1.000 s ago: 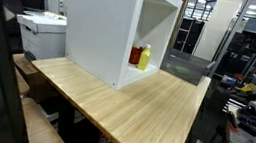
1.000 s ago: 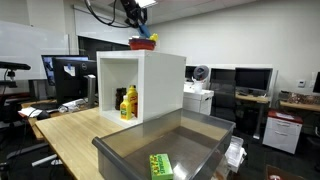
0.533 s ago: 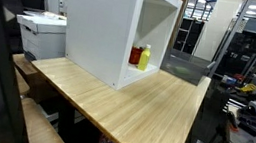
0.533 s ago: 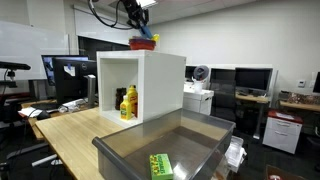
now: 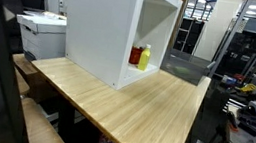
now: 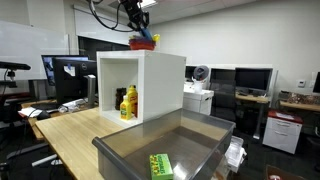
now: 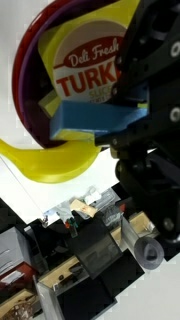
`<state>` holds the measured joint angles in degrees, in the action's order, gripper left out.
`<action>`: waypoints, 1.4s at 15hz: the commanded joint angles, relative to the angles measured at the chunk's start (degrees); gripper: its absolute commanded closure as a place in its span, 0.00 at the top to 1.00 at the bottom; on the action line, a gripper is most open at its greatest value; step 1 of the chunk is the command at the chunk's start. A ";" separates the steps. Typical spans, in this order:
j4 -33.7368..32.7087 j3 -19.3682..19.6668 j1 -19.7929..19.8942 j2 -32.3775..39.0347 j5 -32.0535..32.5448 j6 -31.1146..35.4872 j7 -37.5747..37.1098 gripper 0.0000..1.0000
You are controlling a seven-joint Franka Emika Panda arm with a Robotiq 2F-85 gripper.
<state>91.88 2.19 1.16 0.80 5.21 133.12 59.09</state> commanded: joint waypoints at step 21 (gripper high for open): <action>0.68 -0.23 0.36 -0.02 1.80 -3.94 -0.15 0.06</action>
<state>91.80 2.22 1.26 1.41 5.66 130.57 59.09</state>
